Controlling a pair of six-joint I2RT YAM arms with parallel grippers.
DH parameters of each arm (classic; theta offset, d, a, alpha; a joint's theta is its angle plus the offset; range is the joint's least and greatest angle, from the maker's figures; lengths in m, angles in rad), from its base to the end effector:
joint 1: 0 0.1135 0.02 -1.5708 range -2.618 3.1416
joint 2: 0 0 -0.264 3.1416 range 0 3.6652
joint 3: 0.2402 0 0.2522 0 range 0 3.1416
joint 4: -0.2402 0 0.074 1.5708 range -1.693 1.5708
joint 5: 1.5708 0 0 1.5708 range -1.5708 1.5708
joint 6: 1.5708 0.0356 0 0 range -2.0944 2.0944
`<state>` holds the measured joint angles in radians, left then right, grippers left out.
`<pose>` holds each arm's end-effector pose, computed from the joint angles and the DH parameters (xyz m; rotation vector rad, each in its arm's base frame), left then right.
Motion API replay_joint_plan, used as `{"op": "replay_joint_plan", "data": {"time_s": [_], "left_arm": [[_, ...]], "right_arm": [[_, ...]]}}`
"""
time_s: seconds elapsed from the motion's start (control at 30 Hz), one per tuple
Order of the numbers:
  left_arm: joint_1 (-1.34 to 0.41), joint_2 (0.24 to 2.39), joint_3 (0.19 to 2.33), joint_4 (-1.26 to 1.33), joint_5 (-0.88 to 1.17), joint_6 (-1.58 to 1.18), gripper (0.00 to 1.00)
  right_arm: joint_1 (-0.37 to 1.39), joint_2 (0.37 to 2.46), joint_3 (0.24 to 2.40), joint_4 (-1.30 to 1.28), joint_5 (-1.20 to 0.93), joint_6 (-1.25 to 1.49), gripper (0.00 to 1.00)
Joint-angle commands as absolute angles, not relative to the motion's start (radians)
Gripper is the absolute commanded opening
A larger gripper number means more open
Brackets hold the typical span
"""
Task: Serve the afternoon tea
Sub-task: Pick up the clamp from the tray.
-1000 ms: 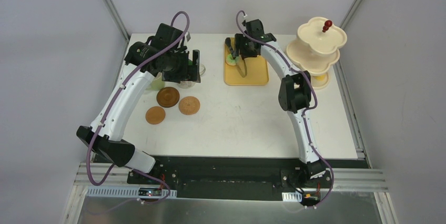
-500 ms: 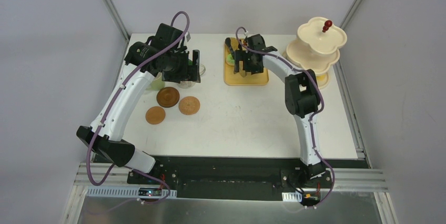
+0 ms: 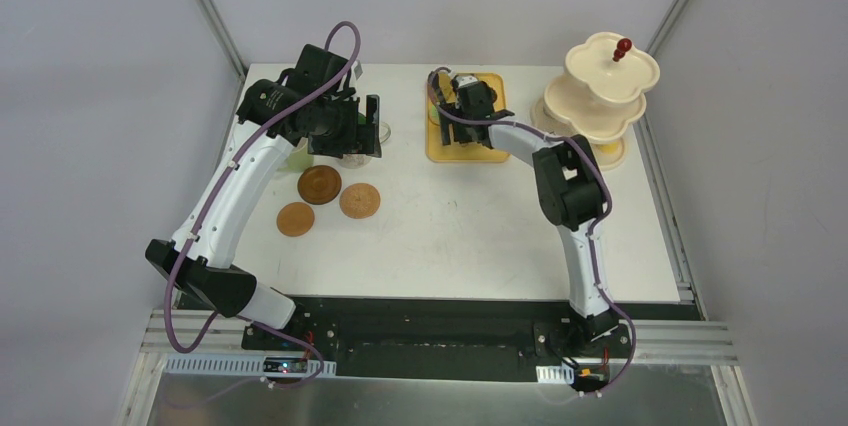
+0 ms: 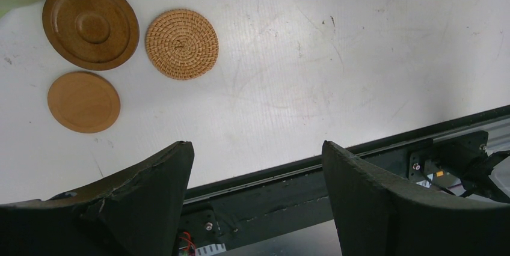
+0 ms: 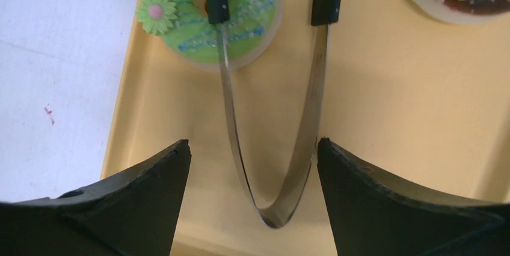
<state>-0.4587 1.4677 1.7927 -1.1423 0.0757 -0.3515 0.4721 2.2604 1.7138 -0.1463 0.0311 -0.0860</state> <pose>0.2505 -0.1267 0.4313 0.1671 2.4320 -0.4649 0.4572 0.2322 0.1711 -0.6090 2.1857 0.1697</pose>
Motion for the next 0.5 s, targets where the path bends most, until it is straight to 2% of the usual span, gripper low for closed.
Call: {"op": "replay_joint_plan", "data": {"time_s": [0.0, 0.2, 0.47], "left_arm": [[-0.460, 1.439, 1.801, -1.156, 0.074, -0.354, 0.81], [-0.459, 1.441, 1.802, -1.165, 0.073, -0.354, 0.81], [-0.460, 1.453, 1.802, -1.162, 0.083, -0.359, 0.81]], "right_arm": [[0.520, 2.246, 1.606, 0.024, 0.216, -0.151, 0.79], [0.525, 2.236, 1.527, 0.106, 0.248, -0.127, 0.71], [0.507, 2.189, 1.578, 0.048, 0.230, -0.085, 0.56]]}}
